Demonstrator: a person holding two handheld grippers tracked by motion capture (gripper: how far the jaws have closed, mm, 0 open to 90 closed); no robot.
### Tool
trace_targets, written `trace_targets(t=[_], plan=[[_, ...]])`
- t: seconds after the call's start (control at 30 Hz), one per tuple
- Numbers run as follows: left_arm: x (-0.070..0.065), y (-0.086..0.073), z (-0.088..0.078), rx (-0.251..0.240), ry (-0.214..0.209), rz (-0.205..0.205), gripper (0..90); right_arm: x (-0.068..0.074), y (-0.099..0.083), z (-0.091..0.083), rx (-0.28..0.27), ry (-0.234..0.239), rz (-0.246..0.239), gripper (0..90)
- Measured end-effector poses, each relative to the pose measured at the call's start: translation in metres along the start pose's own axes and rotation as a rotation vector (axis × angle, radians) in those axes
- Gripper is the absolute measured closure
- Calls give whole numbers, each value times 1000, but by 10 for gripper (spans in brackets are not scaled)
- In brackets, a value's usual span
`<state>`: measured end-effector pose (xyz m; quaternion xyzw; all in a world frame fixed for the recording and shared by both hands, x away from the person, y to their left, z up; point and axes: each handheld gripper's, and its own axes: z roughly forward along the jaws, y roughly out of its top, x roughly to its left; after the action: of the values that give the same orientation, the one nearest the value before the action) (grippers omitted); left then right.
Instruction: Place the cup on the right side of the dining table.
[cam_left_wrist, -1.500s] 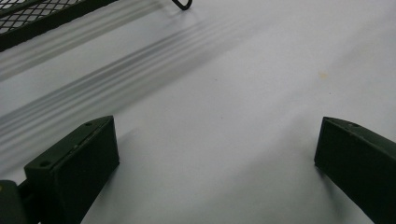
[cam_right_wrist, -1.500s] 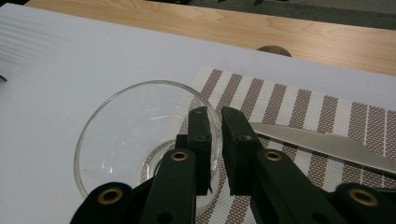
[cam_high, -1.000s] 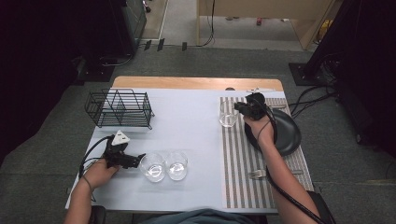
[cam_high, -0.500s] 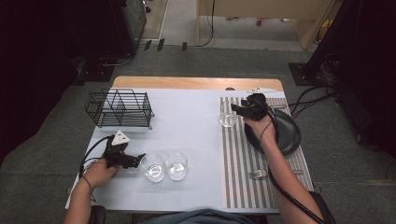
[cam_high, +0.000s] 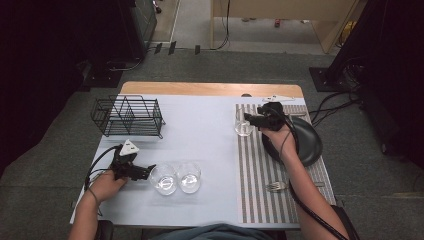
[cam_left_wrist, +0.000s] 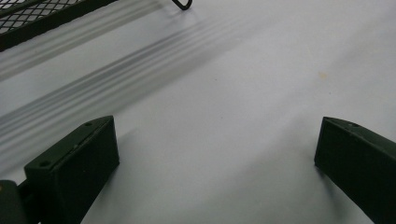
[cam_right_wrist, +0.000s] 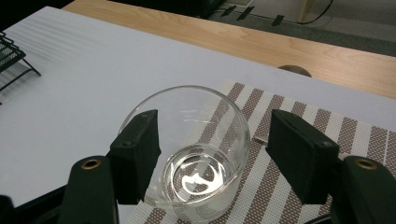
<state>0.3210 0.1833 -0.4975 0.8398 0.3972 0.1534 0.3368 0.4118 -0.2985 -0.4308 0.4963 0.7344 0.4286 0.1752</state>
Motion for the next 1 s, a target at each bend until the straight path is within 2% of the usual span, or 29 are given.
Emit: trace_targets(t=[0.23, 0.53, 0.73, 1.0], plan=[[0, 0, 0, -1, 0, 0, 0, 2, -1, -2, 1, -8, -9, 338], [0, 0, 0, 0, 0, 0, 0, 10, -1, -6, 9, 15, -18, 318], [0, 0, 0, 0, 0, 0, 0, 13, -1, -9, 3, 5, -33, 315], [0, 0, 0, 0, 0, 0, 0, 18, -2, -15, 6, 26, -38, 315]])
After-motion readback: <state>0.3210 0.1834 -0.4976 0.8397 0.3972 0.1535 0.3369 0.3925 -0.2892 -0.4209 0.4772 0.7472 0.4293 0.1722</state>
